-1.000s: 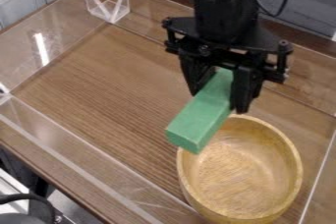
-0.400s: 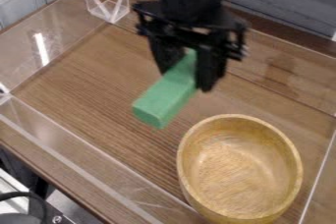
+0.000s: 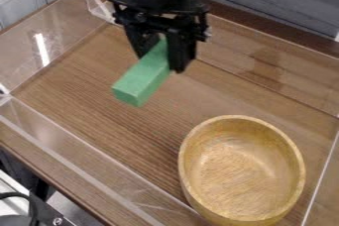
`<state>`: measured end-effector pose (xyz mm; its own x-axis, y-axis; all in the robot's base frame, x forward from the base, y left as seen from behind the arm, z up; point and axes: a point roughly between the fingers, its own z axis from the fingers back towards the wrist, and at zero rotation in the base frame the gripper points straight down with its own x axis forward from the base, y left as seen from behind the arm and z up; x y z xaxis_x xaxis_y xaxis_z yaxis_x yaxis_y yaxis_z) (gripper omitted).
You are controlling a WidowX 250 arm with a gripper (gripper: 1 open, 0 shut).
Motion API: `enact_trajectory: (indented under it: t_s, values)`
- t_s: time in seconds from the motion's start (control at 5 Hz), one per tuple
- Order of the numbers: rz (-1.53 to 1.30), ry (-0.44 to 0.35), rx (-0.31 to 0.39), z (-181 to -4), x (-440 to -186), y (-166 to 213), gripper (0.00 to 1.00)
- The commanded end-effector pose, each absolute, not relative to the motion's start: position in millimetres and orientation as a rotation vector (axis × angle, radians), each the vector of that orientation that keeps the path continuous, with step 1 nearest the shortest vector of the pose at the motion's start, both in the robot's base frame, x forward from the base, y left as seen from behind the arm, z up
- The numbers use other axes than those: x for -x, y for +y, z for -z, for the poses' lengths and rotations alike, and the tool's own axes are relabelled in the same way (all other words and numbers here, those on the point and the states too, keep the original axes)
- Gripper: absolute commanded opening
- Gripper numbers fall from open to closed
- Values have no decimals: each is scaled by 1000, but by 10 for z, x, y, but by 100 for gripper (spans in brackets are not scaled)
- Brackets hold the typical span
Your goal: Remove the green block from inside the brown bowl and put it on the table
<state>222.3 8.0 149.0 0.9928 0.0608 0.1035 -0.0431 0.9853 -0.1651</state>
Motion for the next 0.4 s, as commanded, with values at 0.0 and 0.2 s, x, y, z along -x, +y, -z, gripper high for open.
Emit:
enact_trajectory:
  t_s: [0.0,0.2]
  values:
    - [-84,-178,141,-1544,-2424,271,0]
    - [-104,-182,121,-1427,-2526,422,0]
